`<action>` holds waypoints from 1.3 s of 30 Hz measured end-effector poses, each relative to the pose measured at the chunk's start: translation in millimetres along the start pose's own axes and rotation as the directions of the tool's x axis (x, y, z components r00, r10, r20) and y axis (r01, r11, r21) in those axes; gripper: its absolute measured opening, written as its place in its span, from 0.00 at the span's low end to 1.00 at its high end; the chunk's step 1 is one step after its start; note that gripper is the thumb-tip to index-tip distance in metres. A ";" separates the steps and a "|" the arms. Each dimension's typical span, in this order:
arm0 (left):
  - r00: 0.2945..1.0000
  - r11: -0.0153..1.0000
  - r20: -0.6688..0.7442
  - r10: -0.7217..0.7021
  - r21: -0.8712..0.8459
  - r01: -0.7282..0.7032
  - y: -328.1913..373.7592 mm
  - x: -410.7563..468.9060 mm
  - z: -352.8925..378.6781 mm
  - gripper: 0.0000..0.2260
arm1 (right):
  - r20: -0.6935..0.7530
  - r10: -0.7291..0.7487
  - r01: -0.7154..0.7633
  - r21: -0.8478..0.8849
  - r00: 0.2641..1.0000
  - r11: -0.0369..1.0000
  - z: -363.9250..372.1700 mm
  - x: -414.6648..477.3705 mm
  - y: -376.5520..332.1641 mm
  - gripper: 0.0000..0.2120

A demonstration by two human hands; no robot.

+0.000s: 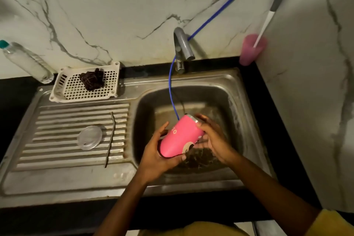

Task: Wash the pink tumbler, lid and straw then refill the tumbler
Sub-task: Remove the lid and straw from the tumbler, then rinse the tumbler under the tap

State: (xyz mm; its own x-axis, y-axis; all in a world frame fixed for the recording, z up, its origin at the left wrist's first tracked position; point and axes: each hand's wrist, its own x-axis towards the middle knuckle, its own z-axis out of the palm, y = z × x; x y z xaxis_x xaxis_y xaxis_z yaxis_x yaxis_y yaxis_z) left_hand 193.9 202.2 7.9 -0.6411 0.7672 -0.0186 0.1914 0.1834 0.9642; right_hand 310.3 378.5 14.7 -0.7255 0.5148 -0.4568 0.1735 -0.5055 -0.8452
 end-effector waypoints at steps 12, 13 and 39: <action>0.981 0.987 -0.185 -0.049 0.142 0.076 18.5 83.8 -13.1 0.37 | -0.063 -0.017 -0.008 -0.367 0.998 0.930 -18.5 112.1 -86.9 0.16; 0.981 0.983 -0.188 -0.052 0.162 0.083 21.3 94.3 -13.6 0.37 | -0.044 -0.059 0.033 -0.439 0.997 0.898 -14.4 128.5 -101.8 0.15; 0.989 0.880 0.129 0.078 0.458 -0.129 65.2 213.6 14.8 0.34 | 0.112 -0.055 0.121 -0.756 0.992 0.644 24.6 189.2 -164.3 0.11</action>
State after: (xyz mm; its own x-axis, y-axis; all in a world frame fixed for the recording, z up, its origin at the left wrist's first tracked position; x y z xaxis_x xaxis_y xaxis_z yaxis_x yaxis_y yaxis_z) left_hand 80.4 387.1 63.0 -0.5230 0.8520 0.0230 0.5915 0.3434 0.7295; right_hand 128.2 541.9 74.0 -0.8040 0.4607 -0.3760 0.5273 0.2600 -0.8089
